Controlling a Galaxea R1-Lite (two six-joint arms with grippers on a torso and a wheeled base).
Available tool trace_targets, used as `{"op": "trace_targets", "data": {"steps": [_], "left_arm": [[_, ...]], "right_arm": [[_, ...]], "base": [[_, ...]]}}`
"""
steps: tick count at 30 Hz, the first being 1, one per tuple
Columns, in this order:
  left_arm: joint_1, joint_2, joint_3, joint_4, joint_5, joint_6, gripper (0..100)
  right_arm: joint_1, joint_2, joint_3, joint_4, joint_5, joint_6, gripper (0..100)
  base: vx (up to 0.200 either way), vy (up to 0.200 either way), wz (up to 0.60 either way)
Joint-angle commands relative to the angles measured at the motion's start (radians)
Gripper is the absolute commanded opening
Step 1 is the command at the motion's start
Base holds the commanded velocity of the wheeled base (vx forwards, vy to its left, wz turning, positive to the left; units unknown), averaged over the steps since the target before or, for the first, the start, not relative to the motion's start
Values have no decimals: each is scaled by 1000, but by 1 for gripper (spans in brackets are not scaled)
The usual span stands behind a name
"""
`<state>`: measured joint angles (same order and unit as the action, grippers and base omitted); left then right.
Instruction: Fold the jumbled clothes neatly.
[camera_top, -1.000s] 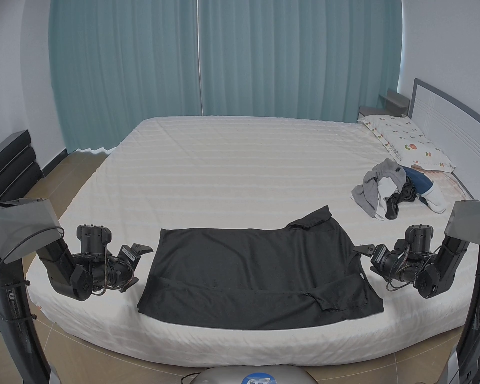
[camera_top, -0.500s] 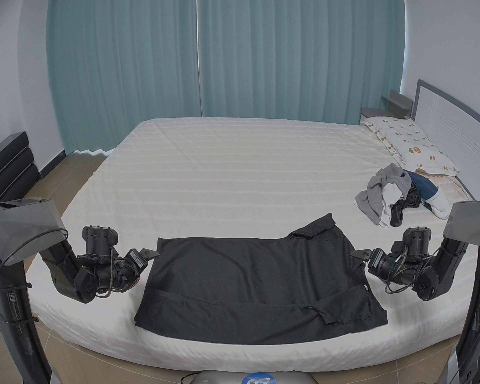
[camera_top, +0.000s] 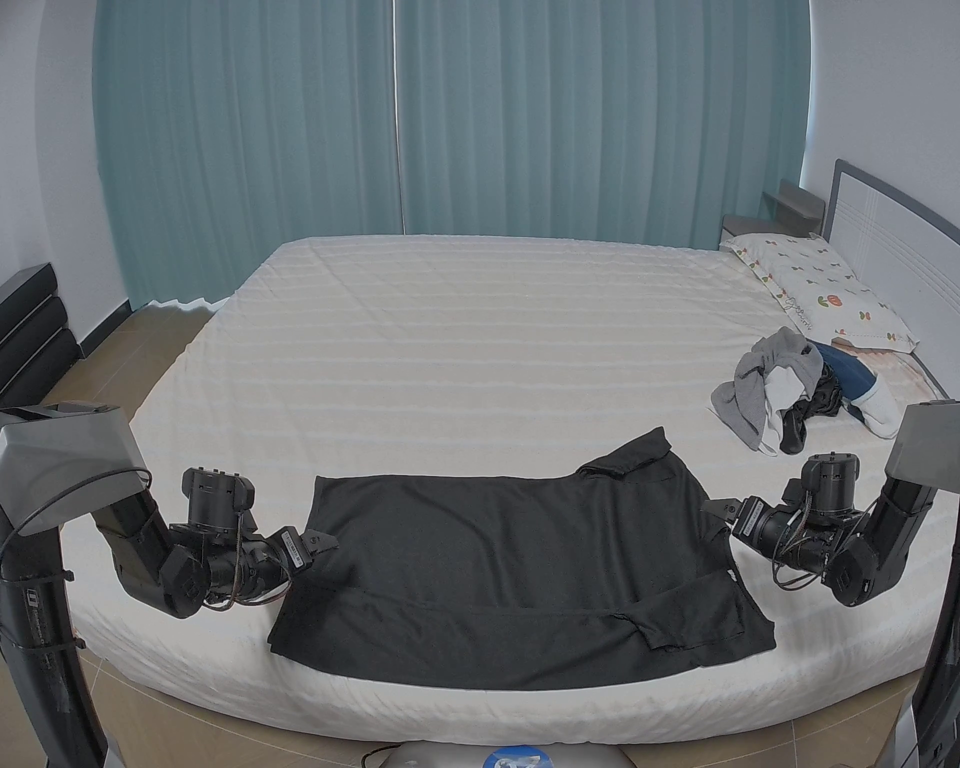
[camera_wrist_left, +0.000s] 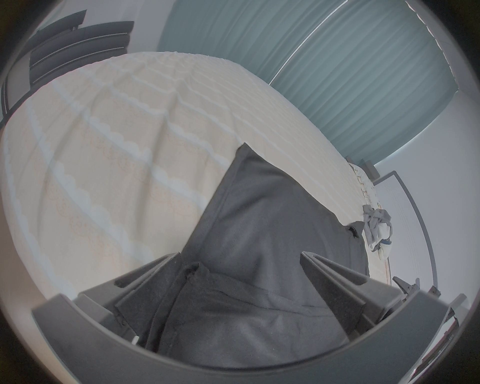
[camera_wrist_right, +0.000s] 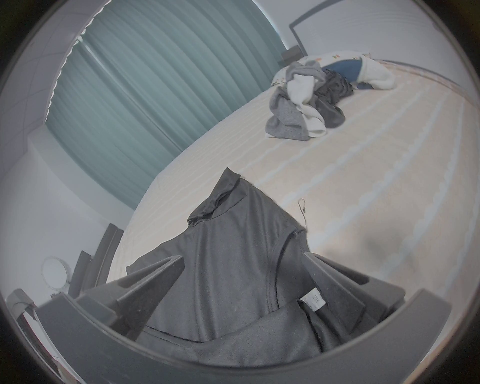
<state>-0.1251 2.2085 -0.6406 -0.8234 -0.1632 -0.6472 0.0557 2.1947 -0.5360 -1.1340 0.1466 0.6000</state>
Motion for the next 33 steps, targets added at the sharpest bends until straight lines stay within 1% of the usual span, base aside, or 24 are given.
{"op": "trace_targets", "data": {"steps": [1,5,10,17,21,22,30,33], "left_arm": [[-14,10,26,-5,-1,4,100],[-14,5,30,-5,4,44,100],[-14,-6,61,-13,11,55,100],[-19,3,52,-19,14,54,100],[-18,16,47,-33,48,54,100],[-18,26,45,-34,57,55,0],[-2,33,44,-37,77,54,0],[9,34,44,-39,96,54,0]], "right_arm": [[-17,36,47,-50,8,14,100],[-8,57,111,-125,14,14,100],[-4,73,134,-190,14,14,100],[-4,80,136,-193,14,14,100],[-2,83,145,-193,14,14,100],[-2,83,145,-193,14,14,100],[-2,85,145,-193,13,12,100],[-2,83,145,-193,13,12,100]], "base": [[0,0,0],[0,0,0],[0,0,0],[0,0,0],[0,0,0],[0,0,0],[0,0,0],[0,0,0]]}}
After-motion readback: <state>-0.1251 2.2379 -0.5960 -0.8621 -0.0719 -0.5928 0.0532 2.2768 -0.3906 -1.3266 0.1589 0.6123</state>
